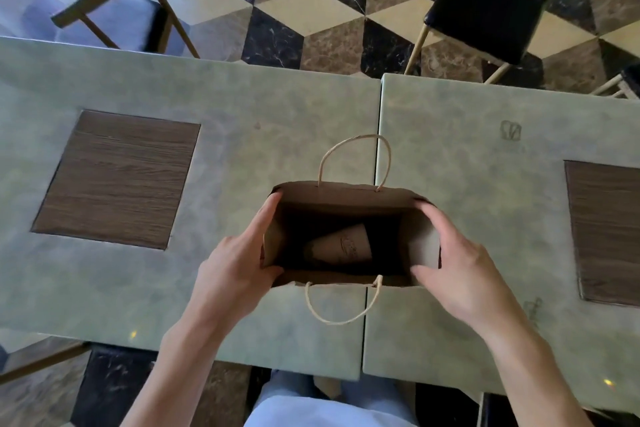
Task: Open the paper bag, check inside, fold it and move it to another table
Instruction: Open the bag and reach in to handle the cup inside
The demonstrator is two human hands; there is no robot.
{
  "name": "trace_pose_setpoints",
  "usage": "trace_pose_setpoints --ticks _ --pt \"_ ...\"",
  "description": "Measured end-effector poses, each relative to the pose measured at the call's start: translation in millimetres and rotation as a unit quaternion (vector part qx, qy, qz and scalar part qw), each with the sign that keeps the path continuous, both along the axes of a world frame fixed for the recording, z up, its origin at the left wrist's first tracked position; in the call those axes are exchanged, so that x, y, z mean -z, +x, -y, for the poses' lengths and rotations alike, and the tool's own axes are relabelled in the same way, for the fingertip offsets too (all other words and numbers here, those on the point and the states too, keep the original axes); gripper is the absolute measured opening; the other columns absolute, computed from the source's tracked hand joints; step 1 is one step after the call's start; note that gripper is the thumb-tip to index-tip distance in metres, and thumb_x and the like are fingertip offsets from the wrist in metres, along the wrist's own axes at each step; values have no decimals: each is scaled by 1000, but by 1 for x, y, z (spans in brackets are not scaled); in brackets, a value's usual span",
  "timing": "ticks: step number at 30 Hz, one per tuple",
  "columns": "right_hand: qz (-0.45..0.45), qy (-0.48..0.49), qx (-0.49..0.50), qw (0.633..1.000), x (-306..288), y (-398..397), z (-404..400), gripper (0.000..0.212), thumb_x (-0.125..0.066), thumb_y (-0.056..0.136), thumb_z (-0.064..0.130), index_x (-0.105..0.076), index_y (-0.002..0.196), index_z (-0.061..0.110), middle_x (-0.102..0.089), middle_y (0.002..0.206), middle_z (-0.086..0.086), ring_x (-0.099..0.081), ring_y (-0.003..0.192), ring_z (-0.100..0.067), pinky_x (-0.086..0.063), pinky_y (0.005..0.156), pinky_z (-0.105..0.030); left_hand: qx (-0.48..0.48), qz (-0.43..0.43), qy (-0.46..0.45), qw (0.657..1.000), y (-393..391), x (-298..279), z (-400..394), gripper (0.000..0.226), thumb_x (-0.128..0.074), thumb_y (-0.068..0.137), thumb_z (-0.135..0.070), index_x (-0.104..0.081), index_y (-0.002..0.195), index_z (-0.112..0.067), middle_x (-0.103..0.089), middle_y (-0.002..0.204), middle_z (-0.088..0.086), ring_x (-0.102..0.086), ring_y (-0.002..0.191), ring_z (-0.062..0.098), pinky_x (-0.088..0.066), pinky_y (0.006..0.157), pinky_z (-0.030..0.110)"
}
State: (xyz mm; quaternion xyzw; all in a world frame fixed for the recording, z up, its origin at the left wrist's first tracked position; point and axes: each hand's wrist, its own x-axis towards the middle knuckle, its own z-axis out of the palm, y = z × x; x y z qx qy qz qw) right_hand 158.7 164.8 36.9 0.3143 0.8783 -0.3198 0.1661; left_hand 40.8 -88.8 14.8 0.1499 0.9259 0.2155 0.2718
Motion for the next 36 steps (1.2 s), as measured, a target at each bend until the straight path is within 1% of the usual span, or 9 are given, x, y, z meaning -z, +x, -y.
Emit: trace_pose_setpoints --ticks 3,9,12,17,23,28,30,34,36 --pt "10 -6 -6 1000 3 -1 -2 98 -75 72 15 -18 138 58 -53 65 4 -59 63 -21 -54 65 -42 -10 9 -1 1000 2 2 -1 117 -76 72 -19 3 139 -74 -54 69 -8 -60 66 24 -57 63 44" --pt "11 -15 -24 1000 8 0 -6 107 -81 70 21 -10 135 66 -44 47 5 -53 42 -11 -48 47 -24 11 -3 -22 1000 1 3 -3 127 -81 70 -18 10 135 -76 -44 60 -16 -51 56 11 -52 52 38" --pt "-8 -34 -37 999 11 -1 -11 104 -80 71 18 -13 136 65 -42 40 2 -58 50 -6 -44 45 -11 16 11 -30 999 -2 3 -2 130 -84 69 -18 12 134 -77 -48 65 -18 -55 59 12 -55 57 43" --pt "-17 -55 -70 996 13 -4 -11 110 -77 72 7 -11 139 64 -59 74 15 -58 62 -1 -41 58 2 18 22 -36 999 -6 -1 -6 134 -87 65 -19 11 136 -75 -47 62 -17 -55 58 18 -55 60 48" --pt "-6 -83 -85 993 9 -6 -2 125 -83 66 10 2 138 68 -52 53 33 -55 48 9 -40 53 3 68 41 -92 993 -9 -4 -11 141 -86 63 -19 23 132 -74 -51 65 -13 -58 51 15 -54 50 43" --pt "-32 -65 -70 995 5 -5 -5 111 -78 75 15 -4 137 69 -46 46 18 -52 48 5 -40 57 0 48 26 -57 997 -15 -1 -15 131 -84 71 -19 14 137 -74 -52 60 -1 -56 49 22 -54 51 46" --pt "-36 -61 -62 996 2 -4 -6 105 -76 78 15 -8 136 69 -47 50 21 -52 50 5 -39 59 1 42 32 -48 997 -15 0 -17 131 -83 71 -15 13 138 -73 -51 56 2 -56 50 27 -55 53 48" --pt "-12 -58 -56 997 -1 -5 -6 111 -80 73 13 -8 136 70 -48 51 22 -53 49 3 -41 58 -1 53 47 -48 996 -14 1 -15 136 -85 68 -13 17 135 -74 -52 52 4 -57 48 27 -57 55 49" --pt "3 -51 -56 997 -3 -5 -5 114 -82 71 14 -6 134 72 -49 51 21 -54 49 3 -46 50 -11 55 48 -42 996 -14 2 -14 138 -86 67 -12 17 135 -74 -54 52 6 -58 44 25 -57 50 48"
